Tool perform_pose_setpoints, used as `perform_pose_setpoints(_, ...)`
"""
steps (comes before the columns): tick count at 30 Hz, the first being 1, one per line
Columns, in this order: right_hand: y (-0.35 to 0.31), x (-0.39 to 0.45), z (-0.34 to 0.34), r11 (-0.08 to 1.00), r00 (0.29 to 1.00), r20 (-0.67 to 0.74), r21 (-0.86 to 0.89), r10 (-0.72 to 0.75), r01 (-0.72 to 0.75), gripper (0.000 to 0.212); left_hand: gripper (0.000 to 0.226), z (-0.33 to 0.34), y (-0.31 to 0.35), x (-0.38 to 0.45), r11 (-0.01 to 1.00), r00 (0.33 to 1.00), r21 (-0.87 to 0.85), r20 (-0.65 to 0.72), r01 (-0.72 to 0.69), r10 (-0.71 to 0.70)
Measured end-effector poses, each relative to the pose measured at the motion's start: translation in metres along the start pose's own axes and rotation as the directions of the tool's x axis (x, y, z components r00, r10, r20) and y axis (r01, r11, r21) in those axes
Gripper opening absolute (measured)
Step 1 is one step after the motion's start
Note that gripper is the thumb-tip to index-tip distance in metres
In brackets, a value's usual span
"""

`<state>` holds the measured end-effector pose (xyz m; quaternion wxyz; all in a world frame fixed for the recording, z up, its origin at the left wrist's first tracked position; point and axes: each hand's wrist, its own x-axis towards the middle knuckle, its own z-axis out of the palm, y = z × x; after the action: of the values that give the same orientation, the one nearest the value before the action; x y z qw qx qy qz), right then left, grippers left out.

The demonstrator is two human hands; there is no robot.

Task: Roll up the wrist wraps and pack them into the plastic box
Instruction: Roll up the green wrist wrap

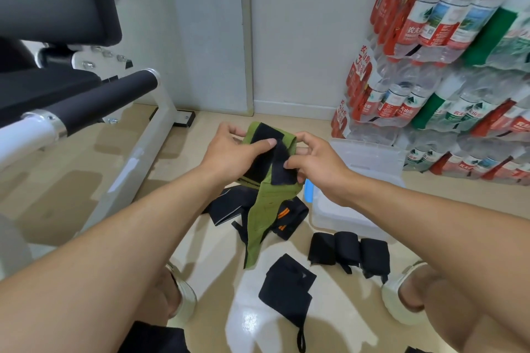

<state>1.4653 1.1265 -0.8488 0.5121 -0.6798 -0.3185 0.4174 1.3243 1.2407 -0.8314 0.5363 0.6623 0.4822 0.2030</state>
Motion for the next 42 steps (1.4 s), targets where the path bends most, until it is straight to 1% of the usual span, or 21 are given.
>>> perform_pose_setpoints(2,-0.003,-0.001,-0.002,1.000,1.000,0.005,0.002,0.007,-0.007,0.029,0.053,0.001,-0.004,0.002,0.997,0.998,-0.065,0.030,0.049,-0.047)
perform_pose_setpoints(5,-0.008,-0.002,-0.003,1.000,0.999,-0.043,-0.011,0.000,0.000,0.031,0.048,0.000,-0.008,0.007,0.979,0.994,-0.182,0.073,0.088,-0.076)
perform_pose_setpoints(7,-0.007,0.001,-0.003,0.999,0.997,-0.075,-0.036,-0.030,0.028,0.035,0.027,0.003,-0.009,0.008,0.973,0.993,-0.224,0.117,0.054,-0.029)
perform_pose_setpoints(8,-0.006,0.002,-0.002,0.998,0.995,-0.085,-0.046,-0.044,0.040,0.036,0.019,0.005,-0.009,0.007,0.973,0.993,-0.229,0.116,0.023,0.003)
perform_pose_setpoints(10,-0.002,0.004,-0.001,0.995,0.994,-0.086,-0.076,-0.071,0.065,0.035,0.014,0.008,-0.008,0.006,0.972,0.994,-0.234,0.100,-0.014,0.038)
perform_pose_setpoints(12,0.001,0.003,0.002,0.982,0.987,-0.107,-0.164,-0.116,0.098,0.044,0.015,0.010,-0.008,0.004,0.968,0.993,-0.249,0.114,-0.008,0.037)
perform_pose_setpoints(13,0.001,0.003,0.004,0.971,0.981,-0.129,-0.212,-0.143,0.113,0.045,0.015,0.010,-0.007,0.004,0.967,0.993,-0.256,0.116,-0.002,0.033)
perform_pose_setpoints(16,-0.001,-0.001,0.007,0.926,0.956,-0.194,-0.349,-0.219,0.142,0.034,0.015,0.011,-0.004,-0.001,0.969,0.993,-0.247,0.102,-0.024,0.051)
perform_pose_setpoints(19,-0.005,-0.005,0.007,0.834,0.944,-0.211,-0.542,-0.254,0.103,0.040,0.016,0.012,-0.003,-0.002,0.973,0.994,-0.224,0.086,-0.048,0.069)
perform_pose_setpoints(21,-0.007,-0.004,0.004,0.802,0.937,-0.232,-0.593,-0.262,0.077,0.030,0.019,0.011,-0.005,0.000,0.978,0.995,-0.202,0.078,-0.046,0.063)
perform_pose_setpoints(23,-0.009,-0.002,0.000,0.813,0.935,-0.243,-0.578,-0.257,0.073,0.021,0.030,0.010,-0.005,0.001,0.983,0.997,-0.181,0.053,-0.037,0.047)
perform_pose_setpoints(25,-0.008,0.000,-0.002,0.818,0.939,-0.231,-0.569,-0.255,0.082,0.017,0.048,0.009,-0.006,0.003,0.987,0.999,-0.160,0.026,-0.017,0.021)
perform_pose_setpoints(26,-0.007,0.000,-0.002,0.811,0.938,-0.224,-0.578,-0.263,0.089,0.016,0.051,0.009,-0.007,0.005,0.987,1.000,-0.161,0.020,0.000,0.003)
perform_pose_setpoints(29,-0.006,-0.001,0.001,0.800,0.929,-0.227,-0.591,-0.292,0.107,0.016,0.028,0.008,-0.007,0.011,0.973,0.997,-0.218,0.032,0.082,-0.076)
perform_pose_setpoints(31,-0.006,-0.001,0.003,0.804,0.922,-0.237,-0.583,-0.307,0.117,0.017,0.019,0.009,-0.007,0.014,0.958,0.991,-0.253,0.044,0.137,-0.130)
perform_pose_setpoints(33,-0.005,-0.002,0.004,0.813,0.916,-0.242,-0.566,-0.321,0.136,0.016,0.017,0.011,-0.010,0.019,0.940,0.983,-0.285,0.046,0.185,-0.179)
perform_pose_setpoints(36,-0.004,-0.002,0.004,0.849,0.909,-0.255,-0.501,-0.329,0.166,0.015,0.030,0.004,-0.012,0.027,0.897,0.961,-0.353,0.015,0.264,-0.277)
perform_pose_setpoints(37,-0.004,-0.002,0.003,0.869,0.906,-0.264,-0.460,-0.331,0.183,0.014,0.033,-0.002,-0.014,0.032,0.891,0.956,-0.370,-0.022,0.264,-0.293)
perform_pose_setpoints(39,-0.004,0.001,-0.002,0.909,0.898,-0.287,-0.351,-0.335,0.227,0.014,0.029,-0.015,-0.017,0.037,0.888,0.949,-0.399,-0.112,0.228,-0.295)
perform_pose_setpoints(40,-0.006,0.001,-0.006,0.920,0.902,-0.280,-0.309,-0.329,0.240,0.016,0.028,-0.020,-0.019,0.037,0.903,0.954,-0.378,-0.131,0.204,-0.270)
perform_pose_setpoints(42,-0.008,0.002,-0.012,0.933,0.929,-0.223,-0.275,-0.297,0.232,0.018,0.024,-0.021,-0.020,0.030,0.957,0.984,-0.271,-0.107,0.108,-0.142)
